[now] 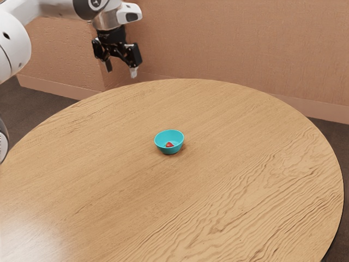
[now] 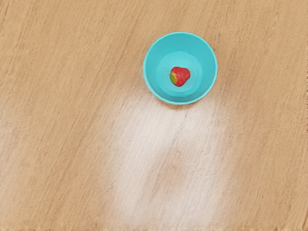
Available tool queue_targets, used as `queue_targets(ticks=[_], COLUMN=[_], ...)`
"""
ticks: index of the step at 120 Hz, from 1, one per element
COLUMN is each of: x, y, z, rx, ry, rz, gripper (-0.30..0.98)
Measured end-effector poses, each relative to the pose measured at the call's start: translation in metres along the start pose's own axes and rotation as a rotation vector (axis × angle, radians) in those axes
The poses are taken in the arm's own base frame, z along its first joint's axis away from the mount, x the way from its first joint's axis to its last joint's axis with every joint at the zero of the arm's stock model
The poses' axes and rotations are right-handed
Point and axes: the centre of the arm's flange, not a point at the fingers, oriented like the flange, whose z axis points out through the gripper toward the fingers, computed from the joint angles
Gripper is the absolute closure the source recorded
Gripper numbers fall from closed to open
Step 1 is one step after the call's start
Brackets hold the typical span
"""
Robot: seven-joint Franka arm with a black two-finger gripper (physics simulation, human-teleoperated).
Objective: Take strawberry from the bowl
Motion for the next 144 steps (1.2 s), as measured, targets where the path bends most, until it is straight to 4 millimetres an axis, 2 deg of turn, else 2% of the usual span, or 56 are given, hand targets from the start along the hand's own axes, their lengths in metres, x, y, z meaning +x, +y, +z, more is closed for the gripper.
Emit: queue_targets(ticks=[27, 38, 44, 63, 72, 84, 95, 112, 144], x=[-0.003, -0.001, 0.005, 0.030, 0.036, 0.045, 0.047, 0.052, 0.057], y=[0.000, 0.027, 0.043, 0.087, 0.104, 0.114, 0.133, 0.125, 0.079], z=[0.001, 0.011, 0.030, 0.111, 0.132, 0.162, 0.183, 0.199, 0.252], rx=[-0.014, -0.009, 0.012, 0.052, 0.048, 0.055, 0.050, 0.048, 0.014], ry=[-0.028, -0.044, -0.064, -0.109, -0.098, -0.094, -0.101, -0.103, -0.121], rz=[0.001, 0.057, 0.093, 0.213, 0.285, 0.364, 0.454, 0.566, 0.740], gripper=[0.00, 0.00, 0.00, 0.00, 0.00, 0.00, 0.00, 0.00, 0.00])
